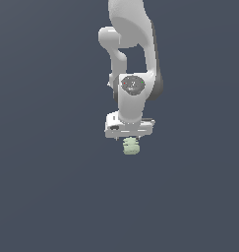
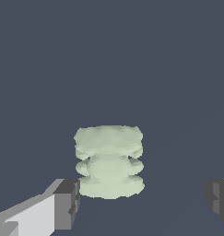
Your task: Pick up the object and move it to a goal position.
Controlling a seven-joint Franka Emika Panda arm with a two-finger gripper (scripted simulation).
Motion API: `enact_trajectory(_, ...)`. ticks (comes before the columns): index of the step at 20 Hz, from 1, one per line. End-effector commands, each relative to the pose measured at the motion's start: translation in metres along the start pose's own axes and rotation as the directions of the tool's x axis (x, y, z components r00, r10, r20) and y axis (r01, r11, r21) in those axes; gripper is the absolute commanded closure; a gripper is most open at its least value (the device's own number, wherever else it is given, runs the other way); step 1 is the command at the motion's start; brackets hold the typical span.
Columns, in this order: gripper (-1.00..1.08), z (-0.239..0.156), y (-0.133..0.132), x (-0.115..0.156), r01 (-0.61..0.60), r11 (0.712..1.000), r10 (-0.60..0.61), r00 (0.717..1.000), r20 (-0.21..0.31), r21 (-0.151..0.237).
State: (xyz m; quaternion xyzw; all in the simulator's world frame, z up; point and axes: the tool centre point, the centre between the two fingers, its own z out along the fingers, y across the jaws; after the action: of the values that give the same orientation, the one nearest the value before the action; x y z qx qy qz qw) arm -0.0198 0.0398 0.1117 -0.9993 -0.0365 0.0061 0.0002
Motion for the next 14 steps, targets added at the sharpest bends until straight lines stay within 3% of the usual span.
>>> enact_trajectory(1,-0.92,0.009,-0.007,-0.004,0.01,1.0,-0.01,1.0,-0.005,-0.001)
enact_trajectory(14,-0.92,0.026,-0.017,-0.011,0.023,1.0,-0.023,1.0,-0.011,-0.001)
